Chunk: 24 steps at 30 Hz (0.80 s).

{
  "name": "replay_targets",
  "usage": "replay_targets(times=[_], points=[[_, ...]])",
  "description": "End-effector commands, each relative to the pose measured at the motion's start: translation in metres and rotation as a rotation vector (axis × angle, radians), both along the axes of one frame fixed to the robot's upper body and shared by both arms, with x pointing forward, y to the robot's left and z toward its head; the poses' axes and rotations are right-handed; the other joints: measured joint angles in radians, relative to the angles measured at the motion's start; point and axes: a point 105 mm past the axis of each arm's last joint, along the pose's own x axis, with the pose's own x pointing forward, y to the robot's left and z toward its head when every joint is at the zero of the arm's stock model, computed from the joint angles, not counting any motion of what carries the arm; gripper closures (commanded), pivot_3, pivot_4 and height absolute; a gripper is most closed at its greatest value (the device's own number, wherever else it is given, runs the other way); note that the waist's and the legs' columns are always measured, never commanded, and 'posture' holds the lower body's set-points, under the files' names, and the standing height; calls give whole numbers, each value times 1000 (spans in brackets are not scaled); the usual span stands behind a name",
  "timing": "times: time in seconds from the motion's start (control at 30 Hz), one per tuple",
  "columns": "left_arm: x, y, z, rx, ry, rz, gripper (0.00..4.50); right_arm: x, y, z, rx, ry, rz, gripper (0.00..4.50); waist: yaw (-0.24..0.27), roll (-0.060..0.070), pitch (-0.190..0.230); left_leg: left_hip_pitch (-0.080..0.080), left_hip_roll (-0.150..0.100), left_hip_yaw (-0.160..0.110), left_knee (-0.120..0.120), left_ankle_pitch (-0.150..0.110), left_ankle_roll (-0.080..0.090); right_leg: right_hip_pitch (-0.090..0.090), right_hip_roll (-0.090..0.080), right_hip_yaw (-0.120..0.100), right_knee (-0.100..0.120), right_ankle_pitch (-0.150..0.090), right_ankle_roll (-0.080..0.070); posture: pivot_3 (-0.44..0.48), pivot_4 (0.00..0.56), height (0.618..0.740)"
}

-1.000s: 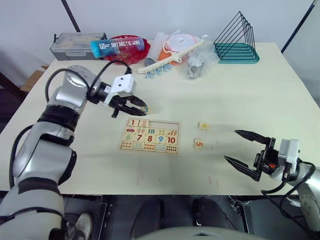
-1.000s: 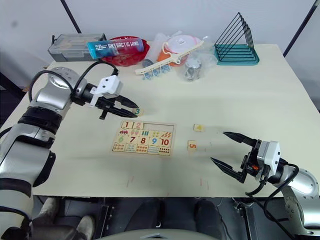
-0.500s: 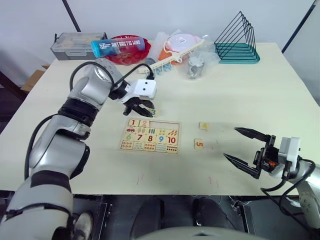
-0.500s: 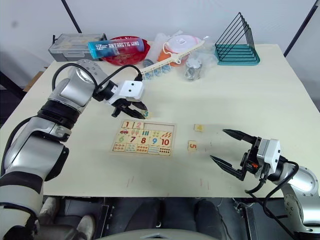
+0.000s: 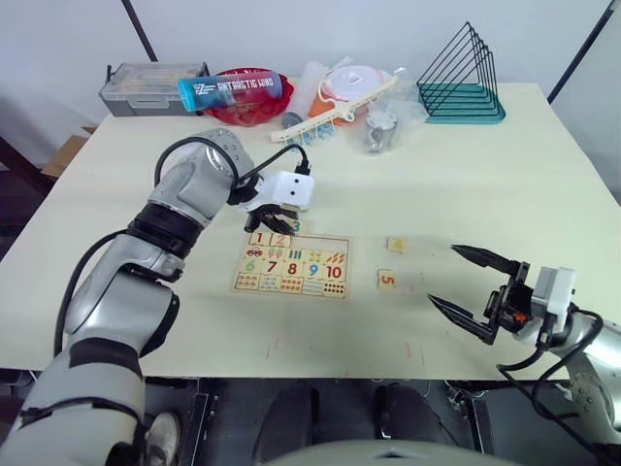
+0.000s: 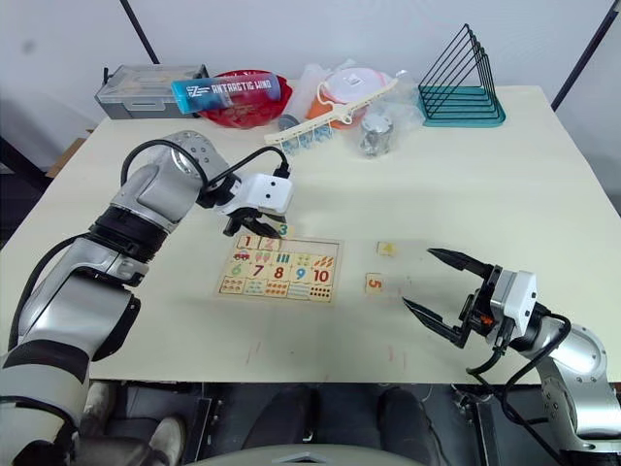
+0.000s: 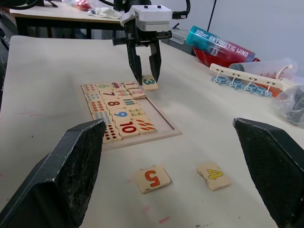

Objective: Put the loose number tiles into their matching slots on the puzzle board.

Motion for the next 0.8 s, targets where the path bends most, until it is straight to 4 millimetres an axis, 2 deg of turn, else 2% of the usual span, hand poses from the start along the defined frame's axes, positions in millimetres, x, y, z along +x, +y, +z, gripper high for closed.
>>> replay_targets(times=[0.03, 0.33, 0.8], points=[[-1, -6, 6, 4, -27, -24, 3548, 1, -1, 8, 7, -52, -15, 0, 1, 0, 0, 0, 0, 0, 0, 0, 0, 0, 0, 0, 0, 0, 0, 0, 150, 740], [8, -6, -3, 30, -39, -7, 3548, 3, 0, 8, 3, -59, -21, 0, 0, 0, 0, 0, 0, 0, 0, 0, 0, 0, 0, 0, 0, 0, 0, 0, 150, 740], [9, -5, -10, 50, -26, -25, 3548, 4, 0, 8, -1, -62, -25, 0, 0, 0, 0, 0, 0, 0, 0, 0, 0, 0, 0, 0, 0, 0, 0, 0, 150, 740]])
